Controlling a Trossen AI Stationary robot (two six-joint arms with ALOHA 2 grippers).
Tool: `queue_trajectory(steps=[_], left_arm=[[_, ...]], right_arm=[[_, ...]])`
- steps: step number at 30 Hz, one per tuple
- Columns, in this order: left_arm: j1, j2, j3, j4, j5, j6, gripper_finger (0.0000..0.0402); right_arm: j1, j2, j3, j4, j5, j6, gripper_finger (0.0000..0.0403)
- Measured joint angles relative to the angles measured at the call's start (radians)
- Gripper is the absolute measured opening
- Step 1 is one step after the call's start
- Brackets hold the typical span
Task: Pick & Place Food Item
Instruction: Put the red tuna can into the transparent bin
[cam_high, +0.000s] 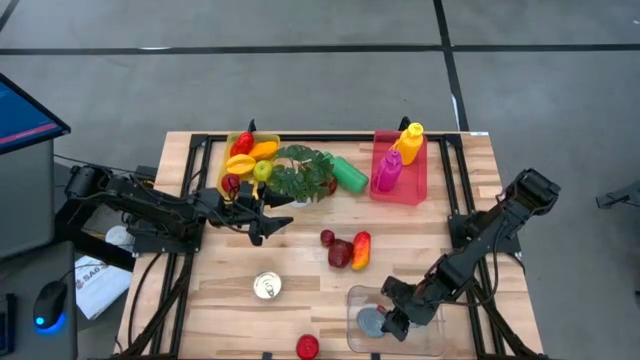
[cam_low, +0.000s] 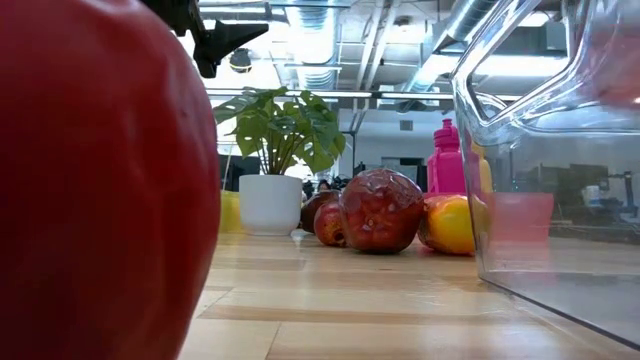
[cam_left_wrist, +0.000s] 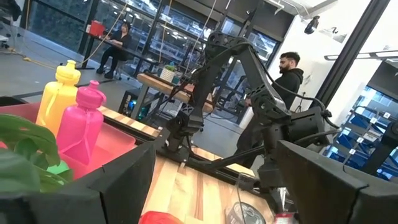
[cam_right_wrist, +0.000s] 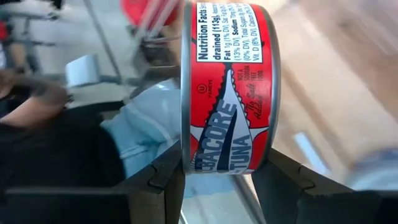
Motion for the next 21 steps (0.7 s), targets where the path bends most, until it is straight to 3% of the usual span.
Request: queue_trajectory(steps=[9,21], left_arm=[[0.0,0.0,0.0,-0.027,0.0,0.0,0.0321],[0.0,0.0,0.0,-0.036,0.0,0.0,0.0321]], right_arm=[[0.0,0.0,0.0,-0.034,0.034,0.045,0.015],[0.013,0.128,0.0,0.088,0.062,0.06,0.0152]])
